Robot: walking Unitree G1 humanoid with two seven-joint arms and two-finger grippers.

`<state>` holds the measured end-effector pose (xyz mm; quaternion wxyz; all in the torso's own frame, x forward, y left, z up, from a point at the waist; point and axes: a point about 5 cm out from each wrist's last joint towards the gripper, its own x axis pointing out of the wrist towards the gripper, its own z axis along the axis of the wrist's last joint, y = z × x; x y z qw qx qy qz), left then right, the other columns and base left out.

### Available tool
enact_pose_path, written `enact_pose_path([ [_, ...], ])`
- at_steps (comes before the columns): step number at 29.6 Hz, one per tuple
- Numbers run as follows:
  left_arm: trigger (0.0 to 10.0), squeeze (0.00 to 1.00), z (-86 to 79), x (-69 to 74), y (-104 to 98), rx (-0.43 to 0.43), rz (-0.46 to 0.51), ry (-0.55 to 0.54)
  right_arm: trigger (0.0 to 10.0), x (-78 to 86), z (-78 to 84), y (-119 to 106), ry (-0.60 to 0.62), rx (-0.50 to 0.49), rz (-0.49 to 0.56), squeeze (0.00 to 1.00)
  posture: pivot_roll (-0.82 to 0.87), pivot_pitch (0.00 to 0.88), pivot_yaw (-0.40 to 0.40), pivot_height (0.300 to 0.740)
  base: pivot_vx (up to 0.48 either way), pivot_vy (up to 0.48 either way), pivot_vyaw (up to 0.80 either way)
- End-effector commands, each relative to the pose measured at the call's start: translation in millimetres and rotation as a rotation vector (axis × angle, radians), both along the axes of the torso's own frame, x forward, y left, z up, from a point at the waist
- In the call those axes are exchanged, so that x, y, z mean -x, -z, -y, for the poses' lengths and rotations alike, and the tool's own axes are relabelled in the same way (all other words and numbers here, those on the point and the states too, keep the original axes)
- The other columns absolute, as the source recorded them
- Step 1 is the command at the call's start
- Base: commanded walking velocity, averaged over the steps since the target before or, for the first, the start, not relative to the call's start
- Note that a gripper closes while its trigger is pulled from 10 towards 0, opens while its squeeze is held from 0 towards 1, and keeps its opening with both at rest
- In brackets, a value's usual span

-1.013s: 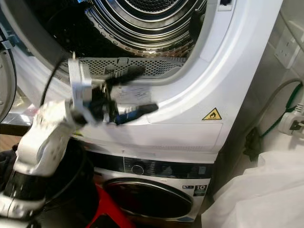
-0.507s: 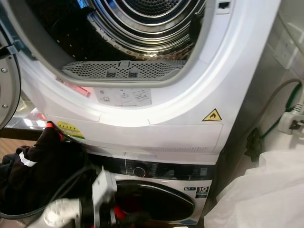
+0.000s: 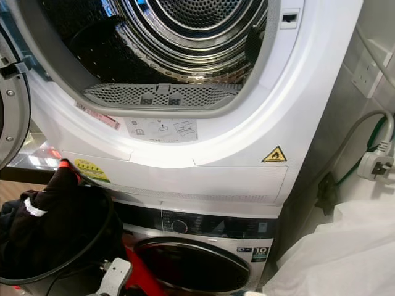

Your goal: Clothes washing

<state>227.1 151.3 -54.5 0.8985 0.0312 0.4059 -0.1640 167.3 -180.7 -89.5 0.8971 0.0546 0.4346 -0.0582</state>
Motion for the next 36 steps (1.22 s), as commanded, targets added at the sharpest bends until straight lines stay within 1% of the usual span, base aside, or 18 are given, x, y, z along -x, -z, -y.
enact_pose_path([
  [1, 10.0, 0.00, -10.4, 4.6, 6, -0.062, -0.029, -0.046, 10.0, 2.9, -6.7, 2, -0.005, -0.022, -0.023, 0.00, -0.01, 0.000, 0.094, 0.740, 0.000, 0.000, 0.00],
  [3, 10.0, 0.00, -8.1, 4.3, 8, -0.071, -0.035, -0.034, 10.0, 2.0, -6.3, 2, 0.011, -0.020, -0.024, 0.00, -0.01, 0.000, 0.094, 0.740, 0.000, 0.000, 0.00],
  [6, 10.0, 0.00, -3.8, 3.3, 7, -0.033, -0.036, 0.017, 10.0, 2.8, -4.1, 3, 0.035, -0.010, -0.038, 0.00, -0.02, 0.000, 0.098, 0.740, 0.000, 0.000, 0.00],
  [9, 10.0, 0.00, -1.6, 1.2, 5, -0.012, -0.021, 0.098, 10.0, 2.1, -6.3, 3, 0.018, -0.011, -0.040, 0.00, -0.02, 0.000, 0.102, 0.740, 0.000, 0.000, 0.00],
  [13, 10.0, 0.00, -0.6, 1.3, 3, 0.017, -0.009, 0.134, 10.0, 1.1, -8.7, 2, 0.013, -0.014, -0.039, 0.00, -0.01, 0.000, 0.100, 0.740, 0.000, 0.000, 0.00],
  [17, 10.0, 0.00, 6.2, 3.6, 5, 0.005, -0.010, 0.203, 10.0, 0.3, -10.2, 2, -0.001, -0.011, -0.044, 0.00, 0.00, 0.000, 0.096, 0.740, 0.000, 0.000, 0.00],
  [22, 10.0, 0.00, 10.2, 2.4, 5, 0.030, -0.005, 0.170, 10.0, -2.0, -10.9, 1, 0.003, -0.015, -0.037, 0.00, -0.01, 0.000, 0.097, 0.740, 0.000, 0.000, 0.00],
  [25, 10.0, 0.00, 13.1, 3.4, 5, 0.029, -0.005, 0.199, 10.0, -2.1, -10.7, 1, 0.007, -0.016, -0.035, 0.00, -0.01, 0.000, 0.100, 0.740, 0.000, 0.000, 0.00],
  [29, 10.0, 0.00, 12.6, 3.2, 5, 0.029, -0.004, 0.188, 10.0, -1.7, -10.5, 2, 0.014, -0.018, -0.036, 0.00, -0.02, 0.000, 0.103, 0.740, 0.000, 0.000, 0.00],
  [32, 10.0, 0.00, 12.2, 4.7, 6, 0.007, -0.017, 0.200, 10.0, 0.6, -9.8, 3, 0.017, -0.015, -0.044, 0.00, -0.02, 0.000, 0.103, 0.740, 0.000, 0.000, 0.00],
  [36, 10.0, 0.00, 13.0, 4.1, 6, 0.015, -0.014, 0.196, 10.0, 1.3, -8.9, 3, 0.026, -0.014, -0.045, 0.00, -0.02, 0.000, 0.106, 0.740, 0.000, 0.000, 0.00],
])
